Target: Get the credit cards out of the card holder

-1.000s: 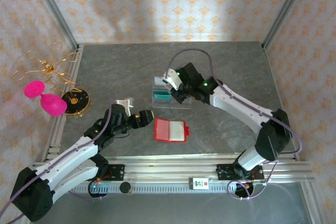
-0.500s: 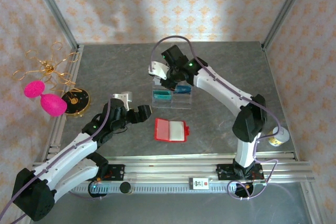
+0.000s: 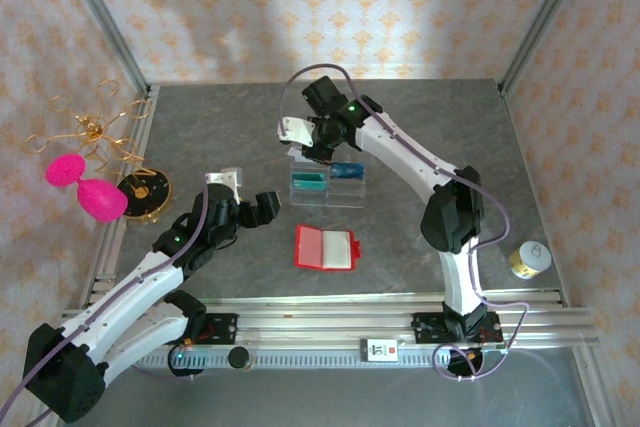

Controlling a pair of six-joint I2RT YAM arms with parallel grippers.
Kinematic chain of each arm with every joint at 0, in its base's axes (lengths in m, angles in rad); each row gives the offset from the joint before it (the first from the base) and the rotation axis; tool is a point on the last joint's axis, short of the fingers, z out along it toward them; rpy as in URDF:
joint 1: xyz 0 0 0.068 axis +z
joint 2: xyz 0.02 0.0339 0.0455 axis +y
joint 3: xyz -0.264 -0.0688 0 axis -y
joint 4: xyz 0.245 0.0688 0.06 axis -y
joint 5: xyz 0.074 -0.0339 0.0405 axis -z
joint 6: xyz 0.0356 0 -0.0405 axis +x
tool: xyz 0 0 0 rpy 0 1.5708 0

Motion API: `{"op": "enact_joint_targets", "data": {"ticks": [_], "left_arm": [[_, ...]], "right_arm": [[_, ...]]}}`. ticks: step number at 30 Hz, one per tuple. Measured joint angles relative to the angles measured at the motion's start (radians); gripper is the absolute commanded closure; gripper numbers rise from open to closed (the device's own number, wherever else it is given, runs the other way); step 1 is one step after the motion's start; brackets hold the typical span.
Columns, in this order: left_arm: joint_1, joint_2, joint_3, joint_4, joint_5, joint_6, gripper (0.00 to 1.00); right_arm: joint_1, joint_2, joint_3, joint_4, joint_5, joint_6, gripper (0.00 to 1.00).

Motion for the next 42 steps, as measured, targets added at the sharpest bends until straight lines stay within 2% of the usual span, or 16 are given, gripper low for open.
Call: {"op": "enact_joint_targets", "data": {"ticks": [11, 26, 42], "left_arm": [[0.008, 0.000, 0.003, 0.005, -0.049, 0.018, 0.01], [0.021, 0.027, 0.003, 0.020, -0.049, 0.018, 0.01], [0.028, 0.040, 0.003, 0.037, -0.041, 0.017, 0.01]], "right_arm": [[-0.024, 0.064, 0.042, -0.040, -0.016, -0.051, 1.00], [-0.024, 0.072, 0.073, -0.081, -0.078, -0.077, 1.00], [-0.024, 0.072, 0.039, -0.085, -0.084, -0.084, 1.00]]}}
